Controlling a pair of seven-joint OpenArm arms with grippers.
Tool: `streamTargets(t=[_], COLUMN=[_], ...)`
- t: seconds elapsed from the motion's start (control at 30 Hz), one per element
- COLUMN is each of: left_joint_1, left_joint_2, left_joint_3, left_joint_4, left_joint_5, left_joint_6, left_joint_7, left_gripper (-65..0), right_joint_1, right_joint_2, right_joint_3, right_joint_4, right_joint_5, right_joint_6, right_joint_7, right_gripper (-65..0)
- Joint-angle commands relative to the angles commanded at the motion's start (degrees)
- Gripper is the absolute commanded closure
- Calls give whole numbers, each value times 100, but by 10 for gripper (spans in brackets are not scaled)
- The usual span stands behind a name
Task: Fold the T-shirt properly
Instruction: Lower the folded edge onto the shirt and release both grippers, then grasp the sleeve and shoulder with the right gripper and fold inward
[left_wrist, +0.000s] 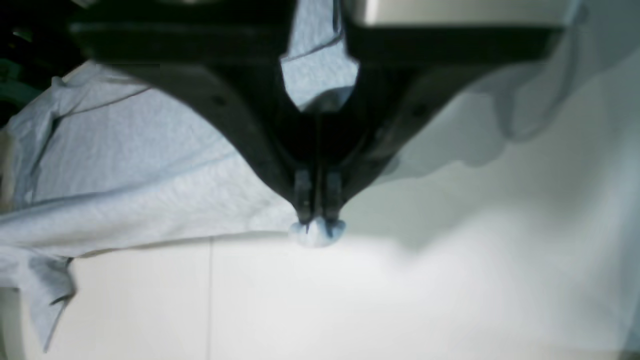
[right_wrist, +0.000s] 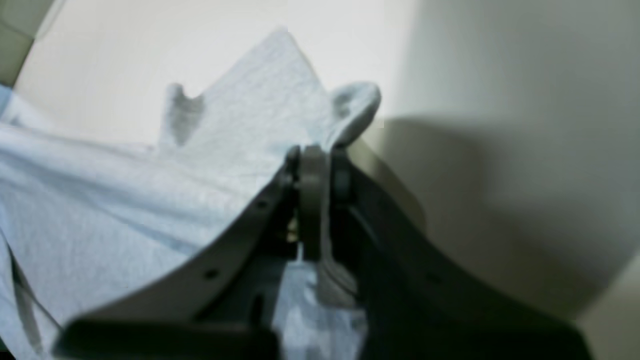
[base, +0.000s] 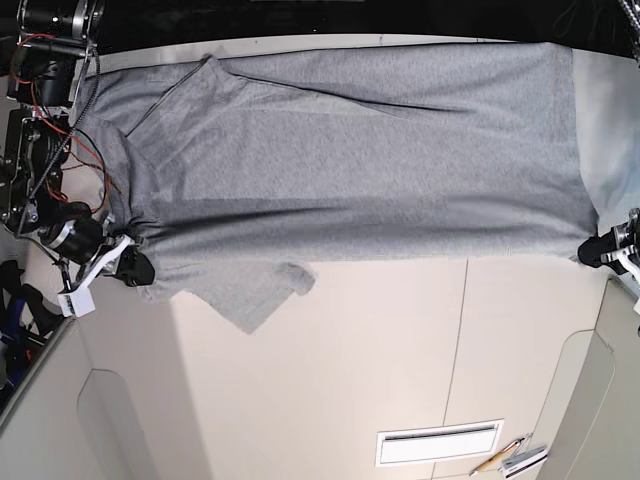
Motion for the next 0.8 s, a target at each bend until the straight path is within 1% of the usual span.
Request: streamTargets(t=[0.07,0.13,0.2,0.33,0.53,0.57,0.6,0.63,0.67,0.7,0.73,0.8], left_joint_1=[96,232,402,629,704,704,704,706,706,706,706,708], left_joint_2=[-92,-131,-136,-133,-129,-116,-96,-70,-39,-9,24,59], left_joint_3=[0,0,0,0,0,0,0,0,0,0,0,0], left_joint_4=[0,0,0,0,0,0,0,0,0,0,0,0], left_joint_5=[-181,-319,-459,-516,-584,-586,-588,-586,-586,-584,-581,-584], left_joint_6=[0,0,0,0,0,0,0,0,0,0,0,0], left_joint_7=[94,184,175,173,175,175,179,195,201,199,201,210], left_gripper=[0,0,0,0,0,0,0,0,0,0,0,0], right_joint_1=[-195,-374,-533,-767,-964,-964,-962,-962,-949,-942,-927,-916], right_joint_2=[94,105,101,101,37,37,39,39,39,39,39,37], right_joint_3=[15,118,284,553,575,575,575,575,575,590,625,769], right_joint_4=[61,72,72,72,63,59,59,59,59,61,61,66], right_joint_5=[107,116,111,116,107,103,94,94,94,98,122,210], right_joint_6=[0,-2,-4,-2,-4,-4,-7,-11,-11,-13,-17,-26], right_joint_7=[2,2,11,11,31,28,28,31,28,33,46,256], right_gripper=[0,0,0,0,0,-59,-161,-248,-303,-320,-319,-319])
